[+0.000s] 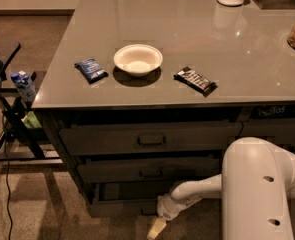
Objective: Open bottom drawer
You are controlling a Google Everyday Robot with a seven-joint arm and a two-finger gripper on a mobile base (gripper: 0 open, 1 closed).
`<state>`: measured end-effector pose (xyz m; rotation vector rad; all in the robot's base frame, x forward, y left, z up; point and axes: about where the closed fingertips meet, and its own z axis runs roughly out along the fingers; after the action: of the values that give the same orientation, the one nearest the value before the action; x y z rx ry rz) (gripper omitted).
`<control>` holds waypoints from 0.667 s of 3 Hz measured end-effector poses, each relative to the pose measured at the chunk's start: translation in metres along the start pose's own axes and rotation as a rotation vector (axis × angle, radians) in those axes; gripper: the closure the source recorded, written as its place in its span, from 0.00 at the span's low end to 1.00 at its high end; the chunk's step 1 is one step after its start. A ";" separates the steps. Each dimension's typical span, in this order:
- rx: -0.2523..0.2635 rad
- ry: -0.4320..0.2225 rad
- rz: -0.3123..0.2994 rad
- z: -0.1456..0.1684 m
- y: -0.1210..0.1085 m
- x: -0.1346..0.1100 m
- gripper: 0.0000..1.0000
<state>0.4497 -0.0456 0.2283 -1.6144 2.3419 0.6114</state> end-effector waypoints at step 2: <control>-0.036 0.000 -0.021 0.030 -0.024 -0.007 0.00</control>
Offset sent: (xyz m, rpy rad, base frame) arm 0.0507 0.0183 -0.0553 0.0287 0.0330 0.0543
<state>0.4730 -0.0336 0.1999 -1.6524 2.3230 0.6531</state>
